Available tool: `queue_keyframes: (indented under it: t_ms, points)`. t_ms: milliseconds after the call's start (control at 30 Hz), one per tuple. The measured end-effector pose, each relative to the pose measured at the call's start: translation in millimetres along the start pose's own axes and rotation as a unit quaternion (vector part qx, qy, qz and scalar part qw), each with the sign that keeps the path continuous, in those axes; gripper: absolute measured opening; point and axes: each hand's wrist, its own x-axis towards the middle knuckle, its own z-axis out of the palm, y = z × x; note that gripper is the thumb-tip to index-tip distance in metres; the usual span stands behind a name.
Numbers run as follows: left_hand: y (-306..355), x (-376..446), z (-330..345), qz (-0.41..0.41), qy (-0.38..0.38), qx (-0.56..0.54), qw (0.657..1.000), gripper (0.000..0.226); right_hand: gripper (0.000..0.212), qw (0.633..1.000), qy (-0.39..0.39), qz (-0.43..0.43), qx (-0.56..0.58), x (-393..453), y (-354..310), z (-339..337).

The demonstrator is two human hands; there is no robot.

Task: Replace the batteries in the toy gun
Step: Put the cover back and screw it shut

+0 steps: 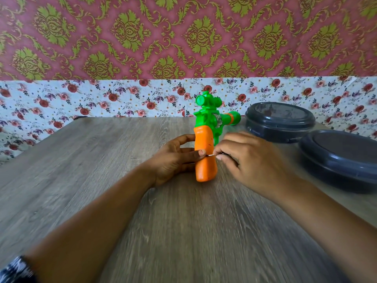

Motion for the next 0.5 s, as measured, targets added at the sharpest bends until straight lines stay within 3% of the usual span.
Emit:
queue_keyframes:
  t_ms: [133,233,300,367,433,500]
  points:
    - [0,-1,2,0.002,0.004,0.005,1.000,0.058,0.009,0.991,0.043,-0.081,-0.102,-2,2,9]
    - [1,-1,4,0.001,0.005,0.017,1.000,0.060,0.006,0.987,0.043,-0.086,-0.131,-3,0,13]
    - [3,-2,6,0.000,0.010,0.025,1.000,0.063,0.005,0.994,0.035,-0.050,-0.090,-5,-3,16]
    - [4,-3,8,-0.001,0.014,0.030,0.999,0.065,0.007,0.997,0.042,0.061,0.017,-3,-11,19]
    - [6,-3,9,-0.003,0.016,0.041,0.999,0.065,0.015,0.949,0.046,0.256,0.181,5,-17,22]
    - [6,-3,10,-0.005,0.017,0.052,0.998,0.063,0.018,0.802,-0.004,0.440,0.404,11,-18,20]
